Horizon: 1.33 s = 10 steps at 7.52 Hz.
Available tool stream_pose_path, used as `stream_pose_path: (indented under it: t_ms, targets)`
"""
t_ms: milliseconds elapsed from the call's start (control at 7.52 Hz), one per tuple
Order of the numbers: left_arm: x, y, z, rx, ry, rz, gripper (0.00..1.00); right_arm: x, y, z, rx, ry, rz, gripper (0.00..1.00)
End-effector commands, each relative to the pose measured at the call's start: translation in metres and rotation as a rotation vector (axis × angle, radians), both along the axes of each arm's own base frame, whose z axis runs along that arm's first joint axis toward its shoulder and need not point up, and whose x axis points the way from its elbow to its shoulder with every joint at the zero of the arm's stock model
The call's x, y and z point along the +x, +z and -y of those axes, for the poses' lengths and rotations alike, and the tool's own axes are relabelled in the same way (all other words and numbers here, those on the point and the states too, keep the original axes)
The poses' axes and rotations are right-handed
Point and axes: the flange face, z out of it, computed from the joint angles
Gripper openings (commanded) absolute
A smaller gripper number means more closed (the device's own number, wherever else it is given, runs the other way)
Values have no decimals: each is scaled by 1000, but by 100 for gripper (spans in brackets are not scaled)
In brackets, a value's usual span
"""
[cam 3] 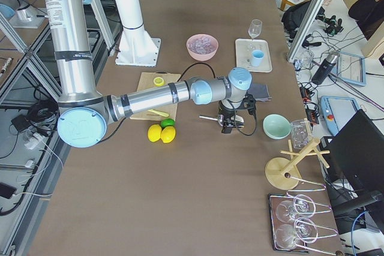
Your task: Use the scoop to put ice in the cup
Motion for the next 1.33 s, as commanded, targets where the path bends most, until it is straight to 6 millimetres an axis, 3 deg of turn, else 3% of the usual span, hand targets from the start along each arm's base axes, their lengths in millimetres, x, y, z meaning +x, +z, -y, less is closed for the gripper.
stream_pose_path:
  t_ms: [0,133,399,532,665,798,1064,1197]
  targets:
    - [21,-20,15,43,46,-5,98,-65,-20,-14,-104,28,3,100]
    - [33,-31,17,64,68,-11,98,-100,-25,-22,-154,76,17,100]
    - [71,-62,25,117,134,-21,98,-144,-27,-39,-196,91,12,100]
    - [95,-79,30,160,183,-30,98,-145,-12,-37,-198,96,-21,100]
    - [140,-105,37,211,264,-47,98,-148,4,-34,-204,97,-30,100]
    - [173,-124,40,241,316,-60,98,-149,19,-33,-202,94,-26,100]
    - [251,-168,14,323,459,-93,98,-152,19,-32,-202,96,-24,100]
    - [258,-187,20,360,462,-96,98,-153,23,-33,-209,94,-27,100]
